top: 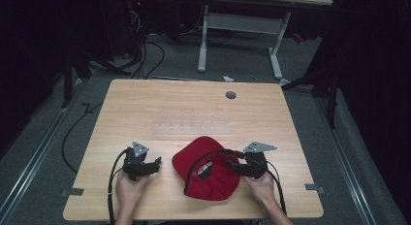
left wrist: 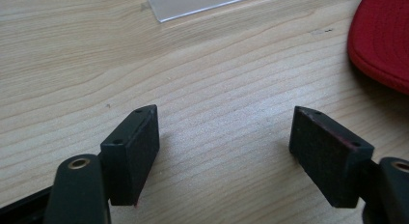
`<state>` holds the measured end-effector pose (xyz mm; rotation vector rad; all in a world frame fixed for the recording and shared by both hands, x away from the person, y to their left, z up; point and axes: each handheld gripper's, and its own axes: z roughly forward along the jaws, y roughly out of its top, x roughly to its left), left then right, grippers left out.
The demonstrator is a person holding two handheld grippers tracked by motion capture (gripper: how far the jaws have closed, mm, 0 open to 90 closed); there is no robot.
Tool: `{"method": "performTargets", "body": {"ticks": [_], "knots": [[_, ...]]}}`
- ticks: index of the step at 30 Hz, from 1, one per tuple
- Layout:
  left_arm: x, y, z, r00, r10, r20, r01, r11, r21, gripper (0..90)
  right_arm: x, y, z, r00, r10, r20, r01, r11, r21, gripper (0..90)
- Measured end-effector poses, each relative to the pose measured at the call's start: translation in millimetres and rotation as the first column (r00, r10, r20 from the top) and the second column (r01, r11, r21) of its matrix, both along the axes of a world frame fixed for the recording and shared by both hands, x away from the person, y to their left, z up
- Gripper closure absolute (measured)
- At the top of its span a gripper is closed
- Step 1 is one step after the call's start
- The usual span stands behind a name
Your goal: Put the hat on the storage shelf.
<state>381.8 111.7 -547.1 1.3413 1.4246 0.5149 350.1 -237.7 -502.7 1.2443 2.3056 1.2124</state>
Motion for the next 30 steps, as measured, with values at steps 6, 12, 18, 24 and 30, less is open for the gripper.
{"method": "performTargets", "body": {"ticks": [6,12,18,24,30], "knots": [[0.0,0.0,0.0,1.0000,0.000,0.000,0.000,1.0000,0.000,26.4,5.4,5.3,-8.1,0.9998,0.006,-0.018,-0.007,1.000,-0.007,47.0],[0.0,0.0,0.0,1.0000,0.000,0.000,0.000,1.0000,0.000,26.4,8.0,7.8,-13.8,0.9994,0.008,-0.035,-0.009,1.000,-0.009,51.8],[-0.1,0.0,0.0,1.0000,-0.001,0.000,0.001,1.0000,0.000,26.5,8.8,11.8,-17.6,0.9989,0.028,-0.038,-0.029,0.999,-0.021,61.9],[-0.4,-0.4,0.0,1.0000,-0.003,0.000,0.003,1.0000,0.000,26.5,10.8,10.3,-19.4,0.9974,0.051,-0.052,-0.051,0.999,-0.003,70.2],[-0.6,-0.6,0.1,1.0000,-0.003,-0.001,0.003,1.0000,-0.002,26.6,10.3,8.2,-18.6,0.9966,0.066,-0.050,-0.064,0.997,0.033,81.1]]}}
